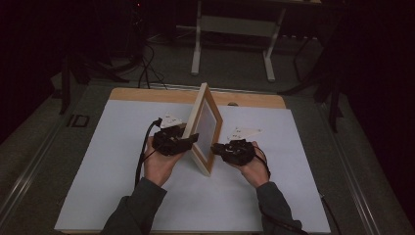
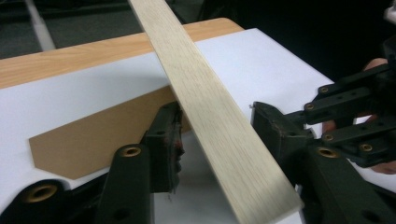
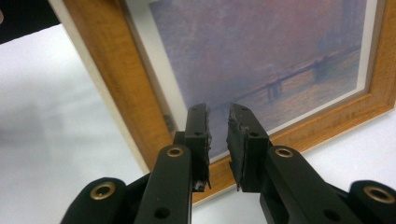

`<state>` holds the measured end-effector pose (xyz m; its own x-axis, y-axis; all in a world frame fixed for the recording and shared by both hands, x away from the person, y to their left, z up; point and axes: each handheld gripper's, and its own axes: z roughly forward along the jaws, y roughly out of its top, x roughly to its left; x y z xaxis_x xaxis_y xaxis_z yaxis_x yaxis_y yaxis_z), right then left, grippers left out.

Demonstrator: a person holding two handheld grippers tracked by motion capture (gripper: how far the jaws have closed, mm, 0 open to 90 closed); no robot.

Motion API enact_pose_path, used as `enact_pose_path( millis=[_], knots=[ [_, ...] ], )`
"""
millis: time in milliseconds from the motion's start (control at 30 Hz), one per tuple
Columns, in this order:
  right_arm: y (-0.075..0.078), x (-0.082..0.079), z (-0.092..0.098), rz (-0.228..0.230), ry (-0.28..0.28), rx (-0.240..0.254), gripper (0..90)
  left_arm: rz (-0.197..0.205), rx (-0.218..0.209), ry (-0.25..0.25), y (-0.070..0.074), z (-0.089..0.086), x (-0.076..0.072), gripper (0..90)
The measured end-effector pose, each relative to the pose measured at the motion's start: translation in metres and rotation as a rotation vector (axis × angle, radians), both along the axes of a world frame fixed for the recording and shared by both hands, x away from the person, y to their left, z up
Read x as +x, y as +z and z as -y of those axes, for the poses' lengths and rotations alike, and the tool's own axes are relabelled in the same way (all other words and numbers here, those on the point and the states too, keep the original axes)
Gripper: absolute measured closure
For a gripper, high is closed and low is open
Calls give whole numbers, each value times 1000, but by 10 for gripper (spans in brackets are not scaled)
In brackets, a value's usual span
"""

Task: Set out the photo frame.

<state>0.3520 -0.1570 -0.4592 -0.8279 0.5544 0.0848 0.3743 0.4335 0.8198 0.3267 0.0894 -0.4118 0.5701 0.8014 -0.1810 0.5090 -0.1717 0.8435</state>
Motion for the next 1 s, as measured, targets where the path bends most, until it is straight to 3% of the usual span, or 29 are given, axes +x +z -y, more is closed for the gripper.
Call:
enact_pose_path(
  millis=[567, 1000],
  knots=[
    [0, 1, 2, 4, -2, -4, 772, 1, 15, 32, 0, -12, 4, 674],
    [0, 1, 7, 7, -11, -10, 766, 5, 6, 8, -2, -23, 11, 712]
  ],
)
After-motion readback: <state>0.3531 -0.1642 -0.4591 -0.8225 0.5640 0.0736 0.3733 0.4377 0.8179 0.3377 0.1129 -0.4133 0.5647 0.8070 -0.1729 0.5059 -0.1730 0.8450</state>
